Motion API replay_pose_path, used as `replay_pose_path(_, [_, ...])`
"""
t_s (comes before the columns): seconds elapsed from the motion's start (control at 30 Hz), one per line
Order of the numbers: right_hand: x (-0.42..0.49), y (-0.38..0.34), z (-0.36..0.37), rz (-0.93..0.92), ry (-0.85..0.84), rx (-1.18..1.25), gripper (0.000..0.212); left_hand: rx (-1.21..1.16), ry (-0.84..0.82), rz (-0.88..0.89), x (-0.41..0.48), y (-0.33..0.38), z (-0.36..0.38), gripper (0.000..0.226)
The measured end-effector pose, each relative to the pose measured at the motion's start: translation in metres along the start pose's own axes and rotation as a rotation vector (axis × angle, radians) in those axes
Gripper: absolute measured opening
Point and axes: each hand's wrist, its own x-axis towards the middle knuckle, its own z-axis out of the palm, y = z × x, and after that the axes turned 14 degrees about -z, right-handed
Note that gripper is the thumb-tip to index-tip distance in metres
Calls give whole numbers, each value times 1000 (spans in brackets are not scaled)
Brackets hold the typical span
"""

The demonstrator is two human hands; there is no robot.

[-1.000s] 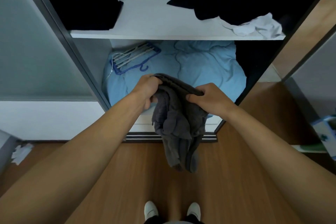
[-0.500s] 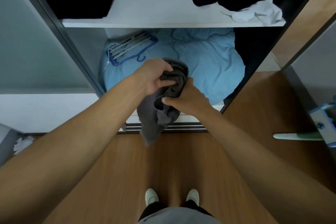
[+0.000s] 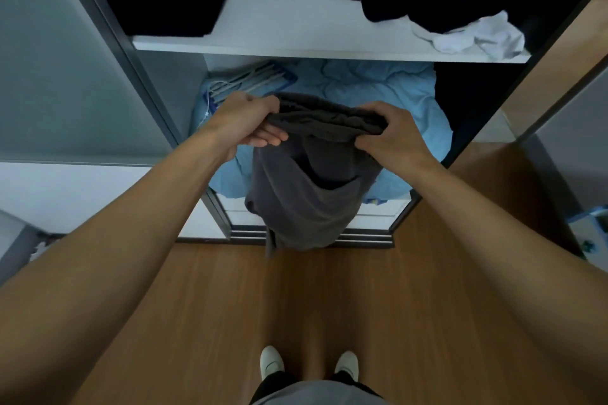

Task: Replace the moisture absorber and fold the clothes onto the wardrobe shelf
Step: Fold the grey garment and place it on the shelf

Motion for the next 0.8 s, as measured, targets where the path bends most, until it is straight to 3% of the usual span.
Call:
replay_pose_path(0.07, [2,-2,0,-19,84,122,46,-56,-102,21,6,-7,-9,23])
replay_pose_path(0.17, [5,-7,0,-11,194,251,42,-71,-221,99,13,-21,-12,49])
replay_pose_path(0.27, [9,-12,-1,10,167,288,36,-126,-127,146,17,-30,8,66])
replay_pose_path(0.43, [9,-16,0,-2,72,226,31,-246,87,209,20,-34,43,28])
replay_pose_path(0.57, [-9,9,-12,15,79,79,25,-479,-15,128,16,-25,52,21])
replay_pose_path(0.63, [-24,24,-11,11,95,56,34,-598,-69,115,15,-19,61,15])
replay_pose_path(0.7, [-40,35,-7,43,132,193,41,-702,-127,83,10,-13,67,16])
replay_pose_path(0.8, [-46,44,-6,148,171,573,28,-753,-190,38,6,-3,68,29])
